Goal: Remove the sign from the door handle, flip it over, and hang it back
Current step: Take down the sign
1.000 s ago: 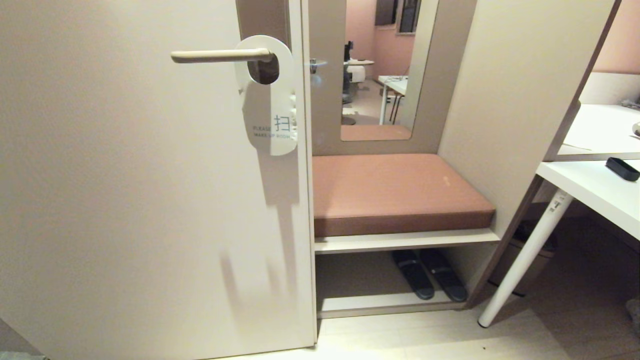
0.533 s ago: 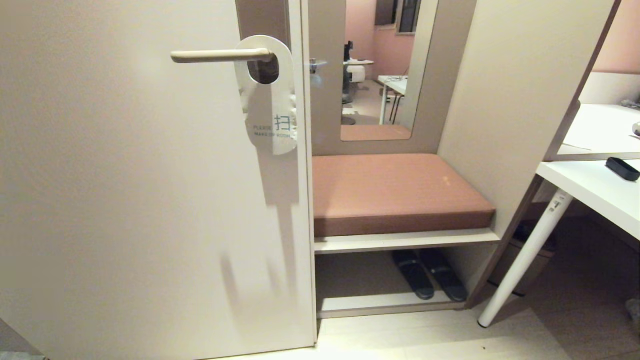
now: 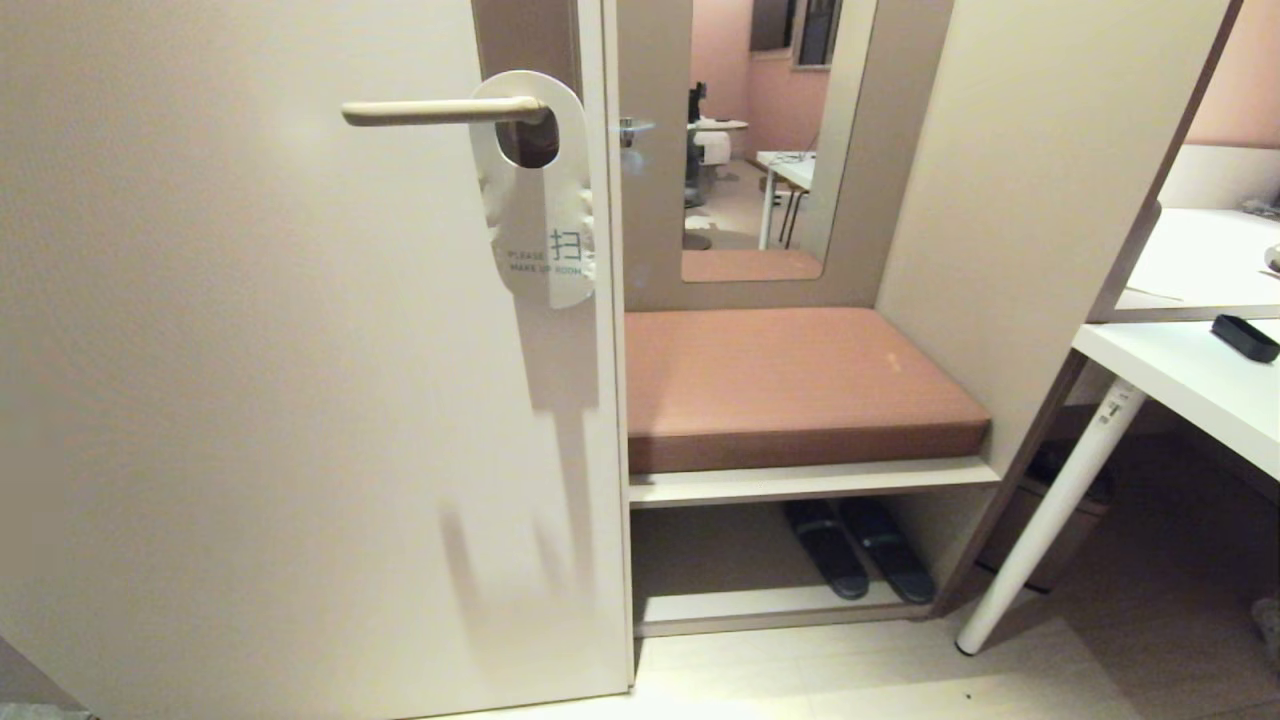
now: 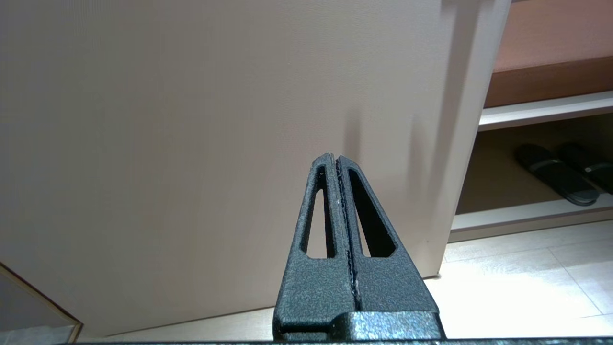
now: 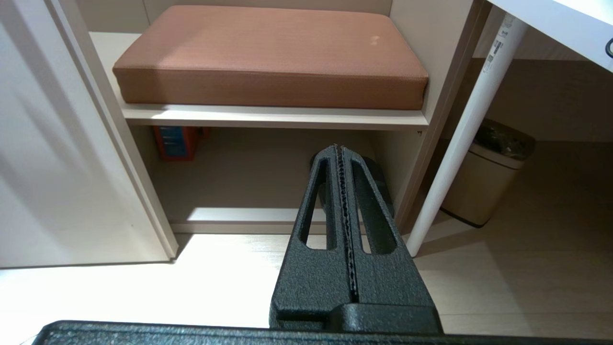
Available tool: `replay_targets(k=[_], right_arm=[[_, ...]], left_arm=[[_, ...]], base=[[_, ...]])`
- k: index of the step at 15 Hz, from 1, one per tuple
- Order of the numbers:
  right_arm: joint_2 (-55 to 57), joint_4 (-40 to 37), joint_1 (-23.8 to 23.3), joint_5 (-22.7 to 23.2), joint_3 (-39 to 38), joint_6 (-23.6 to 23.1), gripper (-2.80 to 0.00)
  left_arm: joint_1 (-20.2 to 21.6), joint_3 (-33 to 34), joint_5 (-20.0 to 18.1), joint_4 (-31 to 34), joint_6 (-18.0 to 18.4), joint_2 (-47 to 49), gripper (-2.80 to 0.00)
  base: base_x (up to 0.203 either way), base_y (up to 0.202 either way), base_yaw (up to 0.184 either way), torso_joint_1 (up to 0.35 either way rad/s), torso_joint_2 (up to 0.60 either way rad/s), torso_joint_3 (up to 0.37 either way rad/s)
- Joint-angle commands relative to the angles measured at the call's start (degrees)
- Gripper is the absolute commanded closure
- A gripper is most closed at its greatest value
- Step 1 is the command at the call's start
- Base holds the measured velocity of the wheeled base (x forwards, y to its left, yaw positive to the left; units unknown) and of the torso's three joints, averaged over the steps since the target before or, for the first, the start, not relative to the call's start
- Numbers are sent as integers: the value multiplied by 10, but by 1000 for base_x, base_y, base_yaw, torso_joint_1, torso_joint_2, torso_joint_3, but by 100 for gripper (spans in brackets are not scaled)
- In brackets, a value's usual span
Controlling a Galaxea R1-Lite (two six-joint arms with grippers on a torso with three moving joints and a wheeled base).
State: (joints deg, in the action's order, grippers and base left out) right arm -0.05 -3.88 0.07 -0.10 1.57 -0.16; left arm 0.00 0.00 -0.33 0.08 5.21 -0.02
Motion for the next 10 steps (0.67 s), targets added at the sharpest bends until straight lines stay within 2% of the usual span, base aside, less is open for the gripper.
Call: replay_targets(k=[1,10], right_arm=[[0,0,0,0,0,0,0],[0,0,0,0,0,0,0]], left_arm=[[0,0,1,0,-1,0,0],[0,0,4,0,-13,0,0]], base=[[0,0,0,0,0,0],[0,0,0,0,0,0]])
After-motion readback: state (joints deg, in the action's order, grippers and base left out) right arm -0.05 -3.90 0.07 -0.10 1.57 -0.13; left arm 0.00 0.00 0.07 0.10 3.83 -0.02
